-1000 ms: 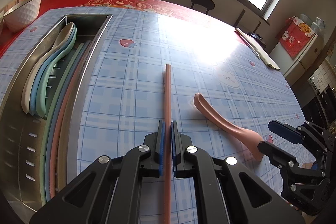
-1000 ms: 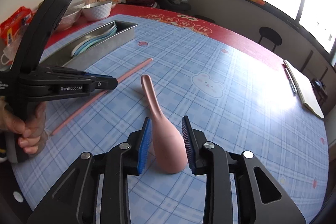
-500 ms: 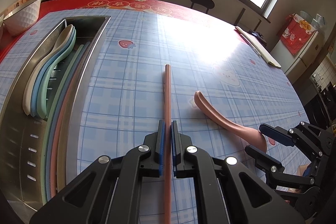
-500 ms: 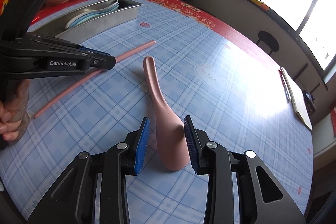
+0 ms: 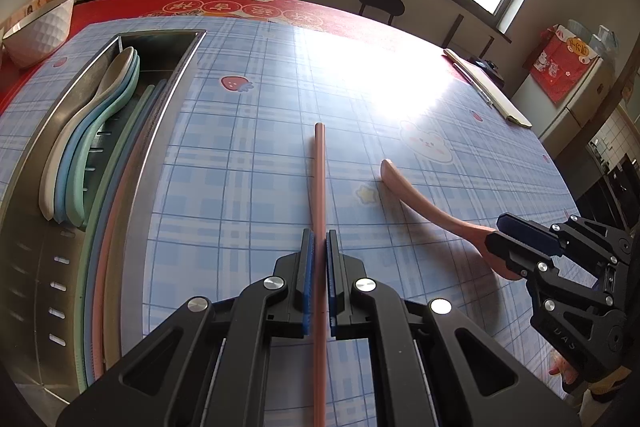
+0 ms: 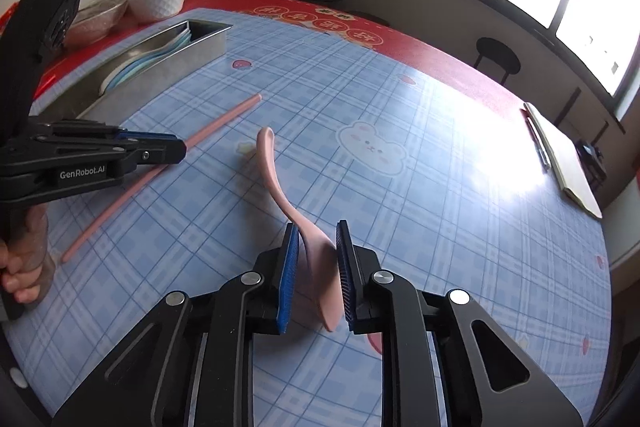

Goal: Organize utensils
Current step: 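Lower the open right gripper onto the pink spoon handle, then close the right gripper on the pink spoon and lift it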

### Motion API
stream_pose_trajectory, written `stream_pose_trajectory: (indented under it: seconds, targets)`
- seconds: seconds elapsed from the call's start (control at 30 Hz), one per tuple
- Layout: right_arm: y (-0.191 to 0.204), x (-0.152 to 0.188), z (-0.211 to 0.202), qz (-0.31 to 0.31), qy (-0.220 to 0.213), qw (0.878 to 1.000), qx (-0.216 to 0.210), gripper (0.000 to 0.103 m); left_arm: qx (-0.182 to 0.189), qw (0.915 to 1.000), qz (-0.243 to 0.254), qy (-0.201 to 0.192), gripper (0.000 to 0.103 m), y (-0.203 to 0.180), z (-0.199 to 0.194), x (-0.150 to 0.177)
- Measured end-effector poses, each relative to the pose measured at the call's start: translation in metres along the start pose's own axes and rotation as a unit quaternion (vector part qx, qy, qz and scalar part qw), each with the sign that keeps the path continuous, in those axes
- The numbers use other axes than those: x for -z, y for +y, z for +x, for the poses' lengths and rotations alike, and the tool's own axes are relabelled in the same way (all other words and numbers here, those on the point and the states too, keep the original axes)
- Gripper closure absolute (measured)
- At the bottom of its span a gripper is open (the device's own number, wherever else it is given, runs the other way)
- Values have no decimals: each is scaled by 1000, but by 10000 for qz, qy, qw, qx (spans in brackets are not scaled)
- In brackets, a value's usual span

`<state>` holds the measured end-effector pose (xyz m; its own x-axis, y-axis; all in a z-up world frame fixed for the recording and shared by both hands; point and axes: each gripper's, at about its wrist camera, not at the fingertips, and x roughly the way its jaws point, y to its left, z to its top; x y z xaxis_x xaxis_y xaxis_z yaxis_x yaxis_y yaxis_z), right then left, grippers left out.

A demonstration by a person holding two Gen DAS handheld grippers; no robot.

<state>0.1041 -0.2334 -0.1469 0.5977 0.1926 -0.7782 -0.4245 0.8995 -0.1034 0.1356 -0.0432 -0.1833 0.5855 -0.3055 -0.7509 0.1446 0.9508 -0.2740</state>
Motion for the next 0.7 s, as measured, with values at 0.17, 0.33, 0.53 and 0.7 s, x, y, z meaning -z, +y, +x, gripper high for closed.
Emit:
stream_pose_trajectory:
  seconds: [0.17, 0.33, 0.53, 0.7]
  targets:
    - [-14, -2, 11, 361, 122, 9990, -252, 89, 0, 10000, -2, -1, 97, 0, 0, 0]
    - [-5, -4, 19, 252, 210, 9983, -476, 89, -5, 10000, 1, -1, 97, -1, 0, 0]
    - [6, -16, 26, 82, 234, 9976, -643, 89, -5, 10000, 30, 3, 97, -2, 0, 1]
    - [15, -23, 36, -30, 316, 9969, -720, 89, -7, 10000, 29, 4, 97, -2, 0, 1]
